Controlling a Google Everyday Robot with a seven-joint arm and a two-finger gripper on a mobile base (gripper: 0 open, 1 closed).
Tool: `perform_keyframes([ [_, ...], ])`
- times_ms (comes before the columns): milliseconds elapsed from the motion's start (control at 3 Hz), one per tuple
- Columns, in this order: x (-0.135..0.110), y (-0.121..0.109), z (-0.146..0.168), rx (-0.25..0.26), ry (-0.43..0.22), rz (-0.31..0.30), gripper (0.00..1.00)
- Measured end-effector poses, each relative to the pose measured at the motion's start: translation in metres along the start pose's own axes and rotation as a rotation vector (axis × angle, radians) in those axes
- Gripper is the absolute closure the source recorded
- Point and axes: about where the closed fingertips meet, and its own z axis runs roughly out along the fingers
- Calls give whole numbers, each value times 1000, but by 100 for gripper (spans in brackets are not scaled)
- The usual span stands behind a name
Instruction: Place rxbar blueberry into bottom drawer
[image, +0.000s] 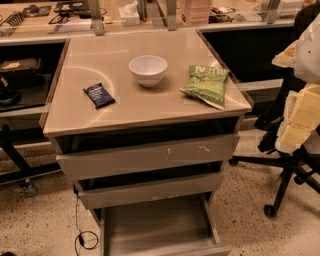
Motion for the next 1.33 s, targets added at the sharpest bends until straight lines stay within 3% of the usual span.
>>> perform_keyframes([
  [667,-10,-7,1,6,-19,-13,0],
  [1333,-77,-41,29,-45,-50,-144,0],
])
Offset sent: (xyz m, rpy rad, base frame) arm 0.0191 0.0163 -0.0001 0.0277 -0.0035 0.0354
